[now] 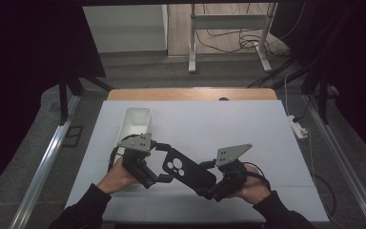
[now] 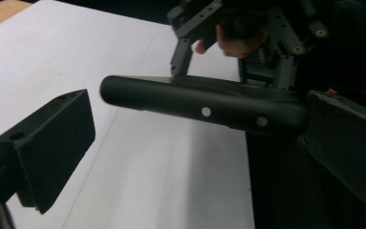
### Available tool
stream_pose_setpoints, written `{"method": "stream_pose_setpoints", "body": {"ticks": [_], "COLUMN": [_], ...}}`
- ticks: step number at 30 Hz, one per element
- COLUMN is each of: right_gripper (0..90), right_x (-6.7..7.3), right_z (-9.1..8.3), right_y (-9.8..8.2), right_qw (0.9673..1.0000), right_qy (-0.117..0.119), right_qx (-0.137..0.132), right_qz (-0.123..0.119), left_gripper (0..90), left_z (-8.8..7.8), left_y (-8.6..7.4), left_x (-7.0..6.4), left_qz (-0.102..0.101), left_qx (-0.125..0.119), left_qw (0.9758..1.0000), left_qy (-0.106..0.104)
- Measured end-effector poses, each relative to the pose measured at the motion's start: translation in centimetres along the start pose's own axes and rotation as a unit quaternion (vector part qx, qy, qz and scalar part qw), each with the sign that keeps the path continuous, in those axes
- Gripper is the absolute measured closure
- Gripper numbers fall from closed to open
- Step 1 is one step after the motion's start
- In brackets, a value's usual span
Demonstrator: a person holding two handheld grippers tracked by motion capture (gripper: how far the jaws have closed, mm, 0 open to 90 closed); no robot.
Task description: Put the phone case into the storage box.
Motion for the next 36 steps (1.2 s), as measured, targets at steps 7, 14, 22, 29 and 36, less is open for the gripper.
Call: {"method": "stream_pose_setpoints", "body": {"ticks": [7, 14, 22, 29, 36], "right_gripper": [14.3, 14.3, 14.3, 14.1, 13.2], "right_x": [0.4, 0.7, 0.9, 0.9, 0.6], "right_z": [0.2, 0.3, 0.4, 0.5, 0.5], "right_y": [0.1, 0.2, 0.0, -0.3, -0.3], "right_qw": [0.9999, 0.9995, 0.999, 0.9988, 0.9987], "right_qy": [0.015, 0.024, 0.034, 0.032, 0.013], "right_qx": [-0.001, -0.002, 0.001, 0.009, 0.012], "right_qz": [-0.007, -0.019, -0.028, -0.036, -0.048], "left_gripper": [1.5, 7.1, 10.3, 13.8, 14.7], "left_z": [0.2, 0.4, 0.2, 0.2, 0.2], "left_y": [-0.1, -0.3, -0.3, -0.3, -0.1], "left_x": [-0.5, -0.9, -1.2, -1.2, -1.1], "left_qz": [0.015, 0.02, 0.008, -0.001, -0.013], "left_qx": [0.003, 0.01, 0.003, 0.01, 0.012], "left_qw": [0.9997, 0.9991, 0.9982, 0.998, 0.9985], "left_qy": [-0.018, -0.036, -0.059, -0.063, -0.053]}}
Point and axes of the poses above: each handheld gripper's, and its own axes: z roughly forward along the jaws, y roughly out of its top, x roughly to its left, the point moved 8 cm from there along z, roughly forward along the jaws, and after that the axes turned 8 degrees about -z, right-handed, at the moved point
